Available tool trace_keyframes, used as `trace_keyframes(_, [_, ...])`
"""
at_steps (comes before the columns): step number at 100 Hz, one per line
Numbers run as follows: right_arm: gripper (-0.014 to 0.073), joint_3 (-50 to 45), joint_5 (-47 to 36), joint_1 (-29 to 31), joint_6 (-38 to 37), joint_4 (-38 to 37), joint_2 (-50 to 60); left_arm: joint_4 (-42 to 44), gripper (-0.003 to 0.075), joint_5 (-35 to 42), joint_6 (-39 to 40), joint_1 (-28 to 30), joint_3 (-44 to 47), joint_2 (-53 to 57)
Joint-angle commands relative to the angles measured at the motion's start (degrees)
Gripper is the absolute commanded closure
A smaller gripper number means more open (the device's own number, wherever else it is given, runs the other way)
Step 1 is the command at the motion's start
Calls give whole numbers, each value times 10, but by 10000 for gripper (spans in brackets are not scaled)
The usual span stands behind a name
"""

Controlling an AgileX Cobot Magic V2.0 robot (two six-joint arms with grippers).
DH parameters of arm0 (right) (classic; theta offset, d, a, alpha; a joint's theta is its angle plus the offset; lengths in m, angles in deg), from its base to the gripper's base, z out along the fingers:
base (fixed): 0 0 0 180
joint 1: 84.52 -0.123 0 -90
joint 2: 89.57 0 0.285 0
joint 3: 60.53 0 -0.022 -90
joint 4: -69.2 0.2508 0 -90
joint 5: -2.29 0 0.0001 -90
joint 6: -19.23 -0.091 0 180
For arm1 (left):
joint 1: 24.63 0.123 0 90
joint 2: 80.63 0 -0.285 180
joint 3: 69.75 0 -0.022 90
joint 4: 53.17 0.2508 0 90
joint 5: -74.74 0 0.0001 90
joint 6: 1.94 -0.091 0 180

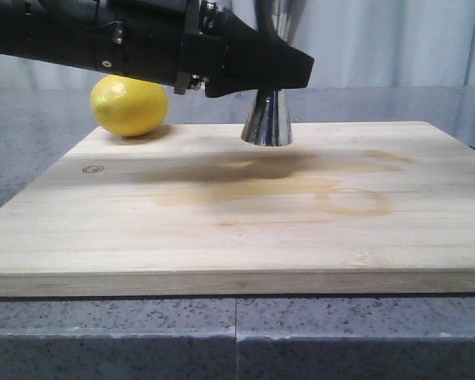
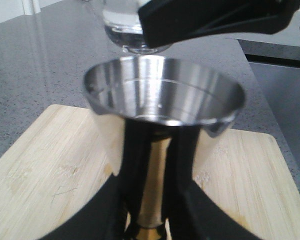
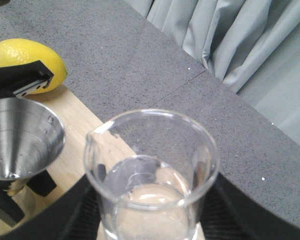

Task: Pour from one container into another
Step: 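Carry the beaker above the jigger held by the left gripper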

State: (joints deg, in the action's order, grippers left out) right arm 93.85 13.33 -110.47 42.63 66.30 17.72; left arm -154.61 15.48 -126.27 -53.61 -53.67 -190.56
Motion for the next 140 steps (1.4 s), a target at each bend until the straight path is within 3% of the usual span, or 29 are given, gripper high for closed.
trace_keyframes(1, [305, 27, -38, -7, 7, -20, 4, -41, 606, -40, 6, -4, -17, 25])
trace_keyframes(140, [305, 51, -6, -49, 11, -196, -25, -41, 606, -40, 6, -4, -17, 25])
